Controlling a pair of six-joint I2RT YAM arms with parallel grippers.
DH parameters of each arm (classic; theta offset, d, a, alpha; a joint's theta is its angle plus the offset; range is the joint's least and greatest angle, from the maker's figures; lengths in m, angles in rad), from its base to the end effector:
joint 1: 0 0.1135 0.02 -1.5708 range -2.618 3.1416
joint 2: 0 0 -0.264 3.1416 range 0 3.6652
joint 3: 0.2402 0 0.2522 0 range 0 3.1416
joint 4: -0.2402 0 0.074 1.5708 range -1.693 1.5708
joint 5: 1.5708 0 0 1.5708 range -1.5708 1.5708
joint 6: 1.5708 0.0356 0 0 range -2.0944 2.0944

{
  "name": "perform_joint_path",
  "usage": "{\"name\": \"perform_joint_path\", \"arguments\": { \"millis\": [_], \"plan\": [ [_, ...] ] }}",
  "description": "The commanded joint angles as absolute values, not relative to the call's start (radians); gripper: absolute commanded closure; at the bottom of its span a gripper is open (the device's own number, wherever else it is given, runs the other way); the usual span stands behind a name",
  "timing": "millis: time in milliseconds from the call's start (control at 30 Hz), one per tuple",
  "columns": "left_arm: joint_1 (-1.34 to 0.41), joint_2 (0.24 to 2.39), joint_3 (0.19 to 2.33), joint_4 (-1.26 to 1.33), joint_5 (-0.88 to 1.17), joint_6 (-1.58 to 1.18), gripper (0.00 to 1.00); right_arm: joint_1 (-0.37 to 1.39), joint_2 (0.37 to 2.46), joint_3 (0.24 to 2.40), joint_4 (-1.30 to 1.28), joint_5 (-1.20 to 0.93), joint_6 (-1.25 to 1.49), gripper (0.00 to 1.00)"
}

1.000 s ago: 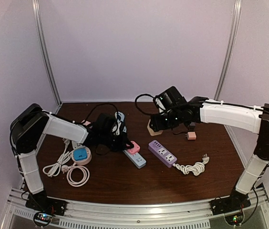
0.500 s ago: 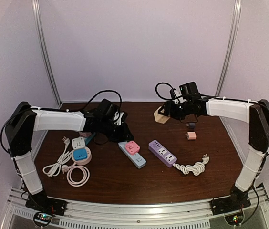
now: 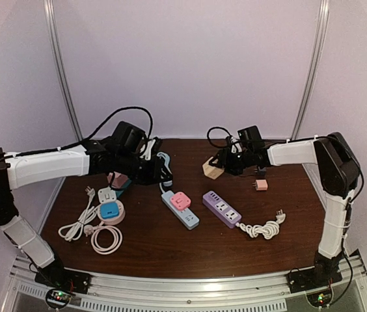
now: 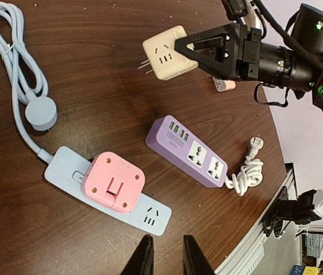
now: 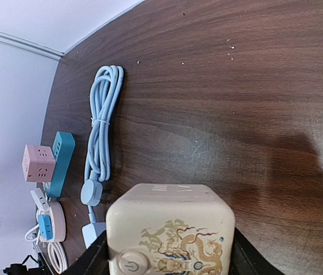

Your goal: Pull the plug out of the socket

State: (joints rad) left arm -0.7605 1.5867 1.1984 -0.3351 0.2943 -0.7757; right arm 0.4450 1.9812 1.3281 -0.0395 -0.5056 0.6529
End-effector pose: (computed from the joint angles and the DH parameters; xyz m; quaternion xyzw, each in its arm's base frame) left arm 0.2498 -0.2519 0.2687 0.0534 0.9022 -0.3787 0.1996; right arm 0.3873 0.2038 0.1872 -0.0148 0.8827 0.4079 0.2330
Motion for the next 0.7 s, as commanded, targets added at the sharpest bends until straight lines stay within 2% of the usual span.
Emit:
{"name": "perform_joint_path", "arguments": {
  "millis": [0,400,667],
  "plan": [
    [-0.764,1.550,1.167,-0.356,0.270,-0.763,0.80,0.432,1.996,1.309,0.051,-0.551,0.681,0.95],
    [-0.765,1.529,1.138,-0.357,0.248,-0.786,0.80,0.420,1.999,1.227,0.081,-0.571,0.695,0.92],
    [-0.765,1.532,1.124,-0.354,0.242,-0.788,0.79,0.403,1.986,1.193,0.051,-0.557,0.677,0.75]
  ]
}}
